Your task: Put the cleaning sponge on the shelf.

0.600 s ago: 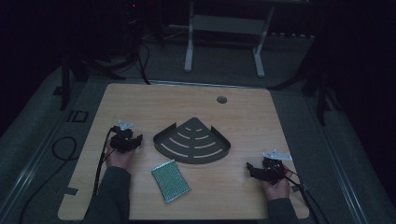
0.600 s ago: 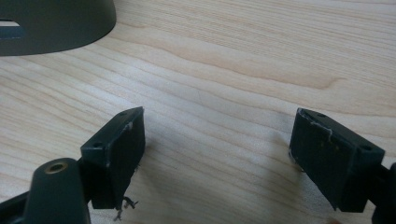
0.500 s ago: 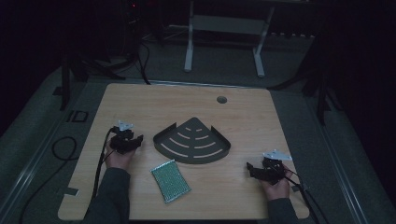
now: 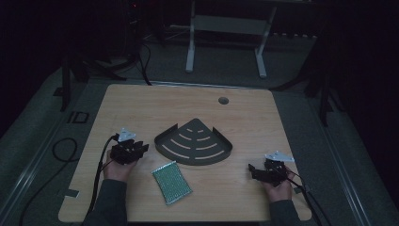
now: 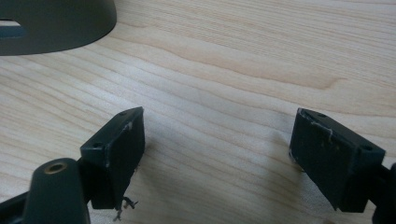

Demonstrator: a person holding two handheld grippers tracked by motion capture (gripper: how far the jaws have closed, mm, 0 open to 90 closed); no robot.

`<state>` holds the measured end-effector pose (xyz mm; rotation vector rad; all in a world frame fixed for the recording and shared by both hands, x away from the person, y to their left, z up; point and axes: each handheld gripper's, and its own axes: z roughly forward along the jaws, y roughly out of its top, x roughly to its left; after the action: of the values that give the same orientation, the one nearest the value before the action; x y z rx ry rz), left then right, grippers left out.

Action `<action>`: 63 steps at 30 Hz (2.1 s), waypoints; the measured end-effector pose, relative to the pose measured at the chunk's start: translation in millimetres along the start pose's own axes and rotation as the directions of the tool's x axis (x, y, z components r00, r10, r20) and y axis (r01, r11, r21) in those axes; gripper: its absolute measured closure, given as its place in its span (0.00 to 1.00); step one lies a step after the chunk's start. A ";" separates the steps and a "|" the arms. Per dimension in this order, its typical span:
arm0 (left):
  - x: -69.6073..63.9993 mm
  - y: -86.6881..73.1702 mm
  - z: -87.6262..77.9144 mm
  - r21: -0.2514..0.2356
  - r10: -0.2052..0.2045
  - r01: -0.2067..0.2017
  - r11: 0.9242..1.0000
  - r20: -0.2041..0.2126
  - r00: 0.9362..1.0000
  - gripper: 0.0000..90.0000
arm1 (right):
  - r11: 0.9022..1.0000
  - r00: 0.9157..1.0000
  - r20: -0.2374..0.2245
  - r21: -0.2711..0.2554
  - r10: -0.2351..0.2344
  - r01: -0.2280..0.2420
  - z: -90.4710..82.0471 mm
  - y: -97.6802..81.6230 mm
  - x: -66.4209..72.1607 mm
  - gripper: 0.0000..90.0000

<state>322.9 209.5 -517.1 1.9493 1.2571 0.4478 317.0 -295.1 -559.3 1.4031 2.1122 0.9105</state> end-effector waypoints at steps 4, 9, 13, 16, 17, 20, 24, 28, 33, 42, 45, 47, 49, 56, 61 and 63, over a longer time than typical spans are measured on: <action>-15.7 -4.0 -5.5 0.013 0.036 -0.037 0.999 0.037 0.999 0.77 | 1.000 1.000 0.000 0.000 -0.001 0.001 0.0 0.0 0.0 0.20; -44.3 -13.6 -8.8 0.034 0.078 -0.082 0.996 0.110 0.991 0.80 | 1.000 1.000 -0.001 0.000 -0.001 0.001 0.0 0.0 -0.1 0.20; -54.6 -16.3 -11.1 0.040 0.093 -0.100 0.994 0.150 0.984 0.84 | 1.000 1.000 -0.001 0.001 -0.002 0.002 -0.1 0.0 -0.1 0.20; -63.2 -20.1 -12.5 0.056 0.101 -0.112 0.992 0.182 0.978 0.89 | 1.000 1.000 -0.002 0.001 -0.003 0.003 -0.1 0.0 -0.2 0.20; -68.7 -23.0 -13.2 0.070 0.109 -0.125 0.990 0.192 0.975 0.92 | 1.000 1.000 -0.002 0.001 -0.003 0.003 -0.1 0.0 -0.2 0.20; -74.1 -26.2 -13.3 0.092 0.125 -0.147 0.985 0.209 0.970 0.94 | 1.000 1.000 -0.002 0.001 -0.003 0.003 -0.1 0.0 -0.2 0.20; -79.3 -28.9 -12.6 0.101 0.133 -0.160 0.982 0.231 0.964 0.98 | 1.000 1.000 -0.002 0.001 -0.002 0.002 -0.1 0.0 -0.2 0.20; -84.5 -31.3 -11.5 0.112 0.142 -0.173 0.978 0.244 0.959 0.99 | 1.000 1.000 -0.002 0.001 -0.003 0.003 -0.1 0.0 -0.2 0.20; -88.9 -34.7 -8.5 0.138 0.154 -0.192 0.972 0.250 0.956 0.99 | 1.000 1.000 -0.002 0.001 -0.002 0.002 -0.1 0.0 -0.2 0.20; -85.6 -36.4 -6.7 0.190 0.161 -0.198 0.962 0.196 0.967 1.00 | 1.000 1.000 -0.002 0.001 -0.003 0.003 -0.2 0.0 -0.2 0.20; -80.7 -36.3 -9.0 0.202 0.152 -0.188 0.961 0.182 0.971 1.00 | 1.000 1.000 -0.002 0.001 -0.002 0.002 -0.2 0.0 -0.2 0.20; -76.3 -36.3 -10.4 0.207 0.145 -0.180 0.961 0.172 0.974 1.00 | 1.000 1.000 -0.002 0.001 -0.002 0.002 -0.2 0.0 -0.2 0.20; -72.3 -35.9 -11.1 0.212 0.137 -0.170 0.962 0.163 0.977 1.00 | 1.000 1.000 -0.002 0.001 -0.002 0.002 -0.2 0.0 -0.2 0.20; -53.2 -36.6 -16.8 0.228 0.111 -0.140 0.964 0.135 0.985 1.00 | 1.000 1.000 -0.002 0.001 -0.003 0.003 -0.1 0.0 -0.2 0.20; -33.5 -38.3 -21.9 0.231 0.075 -0.097 0.968 0.101 0.992 1.00 | 1.000 1.000 -0.002 0.001 -0.002 0.002 -0.2 0.0 -0.2 0.20; -25.6 -38.4 -23.0 0.230 0.062 -0.081 0.970 0.091 0.994 1.00 | 1.000 1.000 -0.002 0.001 -0.003 0.003 -0.1 0.0 -0.2 0.20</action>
<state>272.8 204.9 -528.3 2.1926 1.2350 0.2604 317.0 -295.3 -559.2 1.4002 2.1157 0.9105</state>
